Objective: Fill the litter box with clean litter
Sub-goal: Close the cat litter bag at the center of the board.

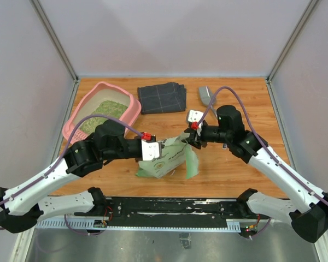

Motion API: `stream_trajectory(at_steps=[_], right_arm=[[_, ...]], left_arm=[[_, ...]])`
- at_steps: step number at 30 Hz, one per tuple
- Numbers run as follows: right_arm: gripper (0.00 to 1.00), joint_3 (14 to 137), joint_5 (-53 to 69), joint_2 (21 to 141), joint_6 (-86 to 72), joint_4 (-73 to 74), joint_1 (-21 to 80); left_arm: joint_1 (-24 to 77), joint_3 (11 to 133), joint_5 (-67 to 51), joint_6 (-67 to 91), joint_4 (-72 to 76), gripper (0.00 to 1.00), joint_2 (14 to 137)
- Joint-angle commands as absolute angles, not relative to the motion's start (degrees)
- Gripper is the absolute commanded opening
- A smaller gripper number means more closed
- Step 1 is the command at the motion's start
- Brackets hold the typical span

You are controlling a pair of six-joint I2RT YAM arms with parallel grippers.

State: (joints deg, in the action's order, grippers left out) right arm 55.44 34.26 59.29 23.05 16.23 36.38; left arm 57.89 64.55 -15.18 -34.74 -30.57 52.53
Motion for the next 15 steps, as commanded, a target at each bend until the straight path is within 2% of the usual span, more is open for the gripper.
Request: stream_trajectory(at_steps=[1, 2, 5, 8, 12, 15], right_arm=[[0.53, 56.4, 38.0, 60.2, 27.7, 18.2, 35.5], [0.59, 56.8, 40.4, 60.5, 29.3, 19.0, 35.5], [0.67, 57.5, 46.2, 60.9, 30.9, 18.6, 35.6], [0.83, 58.0, 47.1, 61.6, 30.7, 16.9, 36.7], [0.88, 59.3, 47.3, 64.7, 31.1, 16.4, 40.0], [0.86, 59.5, 45.8, 68.9, 30.6, 15.3, 42.2]], left_arm=[[58.0, 68.0, -17.6, -36.7, -29.8, 0.00, 49.7], [58.1, 68.3, -17.8, -37.3, -30.6, 0.00, 49.9], [58.0, 68.2, -18.1, -39.0, -31.6, 0.00, 50.2], [58.0, 67.9, -18.1, -40.8, -31.7, 0.00, 50.1], [58.1, 67.9, -16.1, -42.7, -31.2, 0.00, 50.4], [58.1, 67.8, -12.9, -43.4, -30.3, 0.00, 50.8]])
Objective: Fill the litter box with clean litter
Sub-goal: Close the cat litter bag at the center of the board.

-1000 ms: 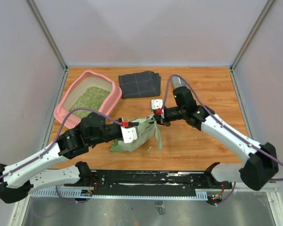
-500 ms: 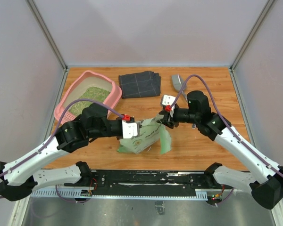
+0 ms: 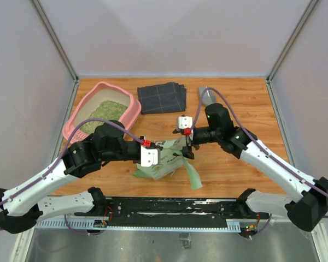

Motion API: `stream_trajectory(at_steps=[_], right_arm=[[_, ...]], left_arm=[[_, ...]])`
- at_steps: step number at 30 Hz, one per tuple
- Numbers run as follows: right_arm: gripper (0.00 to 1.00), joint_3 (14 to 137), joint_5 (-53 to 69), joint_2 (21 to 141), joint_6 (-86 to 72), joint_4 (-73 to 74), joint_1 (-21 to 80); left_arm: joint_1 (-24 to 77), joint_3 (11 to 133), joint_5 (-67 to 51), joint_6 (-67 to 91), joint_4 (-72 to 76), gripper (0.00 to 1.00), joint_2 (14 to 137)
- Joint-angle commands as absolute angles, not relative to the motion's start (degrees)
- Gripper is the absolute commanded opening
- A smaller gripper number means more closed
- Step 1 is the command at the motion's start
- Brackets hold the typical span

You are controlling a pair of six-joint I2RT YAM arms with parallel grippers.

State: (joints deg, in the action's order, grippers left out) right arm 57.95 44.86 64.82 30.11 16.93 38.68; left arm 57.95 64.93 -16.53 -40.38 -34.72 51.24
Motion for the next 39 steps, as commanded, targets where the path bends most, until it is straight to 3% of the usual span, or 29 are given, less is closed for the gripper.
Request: stream_trajectory(at_steps=[1, 3, 6, 8, 10, 12, 13, 18, 20, 24, 29, 39], right_arm=[[0.80, 59.4, 45.1, 70.1, 29.9, 14.5, 42.3], [0.65, 59.3, 43.7, 71.7, 29.1, 13.2, 42.3], [0.18, 59.6, 41.6, 72.9, 28.4, 12.5, 42.2], [0.02, 59.3, 41.0, 72.8, 28.3, 11.3, 42.2], [0.01, 57.1, 39.9, 71.6, 27.8, 8.8, 42.1], [0.01, 54.0, 39.6, 69.4, 30.2, 6.1, 42.2], [0.01, 52.0, 39.4, 68.0, 30.9, 3.9, 42.2], [0.01, 47.7, 38.1, 63.5, 32.6, -1.5, 42.2], [0.01, 47.6, 38.3, 63.3, 32.6, -2.0, 42.2], [0.01, 47.6, 38.0, 63.3, 32.3, -2.4, 42.3], [0.01, 47.1, 37.1, 62.9, 31.3, -3.8, 42.3], [0.01, 47.6, 35.3, 64.1, 30.4, -2.9, 42.4]], left_arm=[[58.0, 68.0, -11.6, -43.5, -30.3, 0.00, 50.9], [57.9, 68.4, -9.6, -43.5, -30.3, 0.00, 51.0], [57.7, 67.9, -7.3, -39.0, -29.0, 0.04, 49.9], [57.7, 66.5, -6.7, -31.6, -26.8, 0.26, 47.7], [57.7, 63.9, -6.2, -22.1, -23.6, 0.50, 44.2], [57.7, 61.2, -7.0, -11.9, -21.3, 0.65, 40.4], [57.7, 60.1, -6.2, -8.0, -19.9, 0.68, 38.8], [57.7, 60.2, 6.4, 4.0, -23.8, 0.58, 39.2], [57.7, 62.1, 13.1, 7.3, -27.2, 0.49, 42.3], [57.0, 66.0, 14.2, 16.2, -32.9, 0.46, 48.8], [56.2, 64.9, 8.0, 20.1, -39.0, 0.51, 55.7], [56.2, 62.4, -6.1, 20.8, -33.5, 0.62, 56.8]])
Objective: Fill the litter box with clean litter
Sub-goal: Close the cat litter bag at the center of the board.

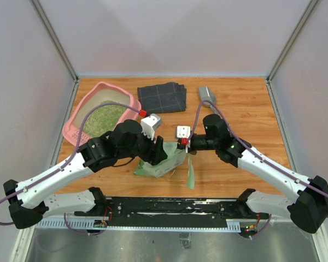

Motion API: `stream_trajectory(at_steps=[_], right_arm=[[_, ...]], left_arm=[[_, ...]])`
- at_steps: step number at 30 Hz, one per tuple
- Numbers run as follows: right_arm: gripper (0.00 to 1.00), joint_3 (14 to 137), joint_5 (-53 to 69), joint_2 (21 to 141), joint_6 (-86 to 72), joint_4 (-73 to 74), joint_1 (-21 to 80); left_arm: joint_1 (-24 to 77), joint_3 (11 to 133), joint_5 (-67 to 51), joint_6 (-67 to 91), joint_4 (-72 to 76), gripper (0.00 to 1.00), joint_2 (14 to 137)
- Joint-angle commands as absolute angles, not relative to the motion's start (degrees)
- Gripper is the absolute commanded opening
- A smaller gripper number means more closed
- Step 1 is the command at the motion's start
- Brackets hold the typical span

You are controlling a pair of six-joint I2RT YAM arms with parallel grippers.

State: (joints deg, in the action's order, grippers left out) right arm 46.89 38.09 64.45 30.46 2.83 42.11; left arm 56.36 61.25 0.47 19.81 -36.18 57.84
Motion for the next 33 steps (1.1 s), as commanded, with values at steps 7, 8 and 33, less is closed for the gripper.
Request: stream_trajectory(at_steps=[7, 8, 33], right_arm=[[0.01, 46.5, 35.0, 63.8, 29.2, -4.6, 42.4], [0.01, 46.5, 34.7, 63.8, 28.8, -4.5, 42.4], [0.01, 35.8, 34.1, 58.1, 15.3, -14.3, 43.0]], left_arm=[[56.2, 61.1, -12.2, 22.1, -30.9, 0.71, 55.2], [56.2, 61.2, -12.7, 22.4, -30.9, 0.71, 55.2], [56.4, 57.0, -10.8, 24.5, -33.8, 0.78, 56.6]])
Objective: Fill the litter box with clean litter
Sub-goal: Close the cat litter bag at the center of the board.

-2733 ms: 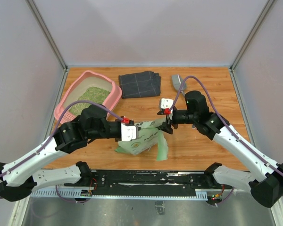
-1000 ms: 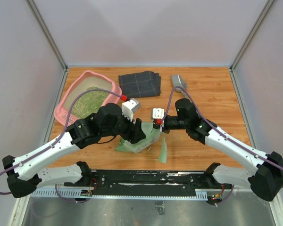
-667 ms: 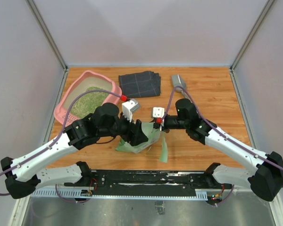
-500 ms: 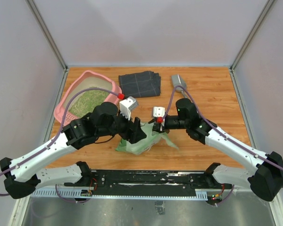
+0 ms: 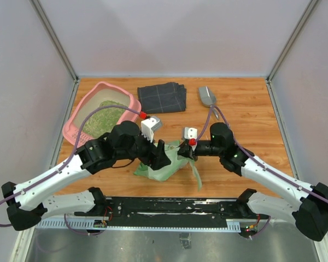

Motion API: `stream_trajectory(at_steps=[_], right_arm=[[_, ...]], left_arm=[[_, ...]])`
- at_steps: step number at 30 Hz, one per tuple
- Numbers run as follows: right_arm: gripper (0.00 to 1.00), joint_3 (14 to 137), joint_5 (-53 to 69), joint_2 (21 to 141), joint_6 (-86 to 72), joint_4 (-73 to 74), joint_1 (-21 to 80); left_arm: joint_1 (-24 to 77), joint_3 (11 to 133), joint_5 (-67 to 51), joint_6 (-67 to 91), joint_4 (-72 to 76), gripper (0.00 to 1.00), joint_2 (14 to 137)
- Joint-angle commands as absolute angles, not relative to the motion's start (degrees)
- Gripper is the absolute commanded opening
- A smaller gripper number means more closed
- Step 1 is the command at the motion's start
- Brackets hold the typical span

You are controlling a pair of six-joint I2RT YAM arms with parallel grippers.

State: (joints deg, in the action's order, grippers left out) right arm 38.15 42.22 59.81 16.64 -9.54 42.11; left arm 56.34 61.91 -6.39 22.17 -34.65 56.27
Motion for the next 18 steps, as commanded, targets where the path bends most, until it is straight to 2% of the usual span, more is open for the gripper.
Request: stream_trajectory(at_steps=[1, 2, 4, 5, 10, 13, 15, 18], right_arm=[[0.02, 35.6, 32.4, 58.0, 15.5, -13.9, 43.0], [0.06, 35.5, 31.4, 57.9, 15.8, -13.3, 42.9], [0.23, 35.9, 30.2, 57.5, 16.9, -10.5, 43.0], [0.26, 36.9, 29.8, 57.3, 17.6, -7.3, 43.0], [0.51, 45.2, 26.3, 54.2, 21.4, 14.7, 43.0], [0.56, 46.8, 24.8, 50.5, 24.5, 23.0, 42.9], [0.57, 46.1, 24.5, 47.6, 24.2, 22.2, 43.0], [0.60, 46.9, 18.2, 45.4, 15.9, 17.5, 43.0]], left_arm=[[56.8, 55.5, -10.2, 24.6, -33.7, 0.78, 56.8], [57.5, 54.6, -8.6, 24.2, -33.6, 0.77, 57.0], [58.7, 52.0, -5.2, 22.8, -32.6, 0.78, 57.3], [58.9, 51.3, -3.2, 22.0, -32.6, 0.77, 57.7], [58.9, 52.0, 4.1, 21.2, -33.6, 0.75, 57.7], [58.8, 53.4, 5.5, 22.1, -32.4, 0.75, 56.6], [58.9, 54.1, 3.8, 21.3, -31.0, 0.74, 56.0], [58.9, 54.5, -5.4, 15.2, -27.5, 0.72, 53.8]])
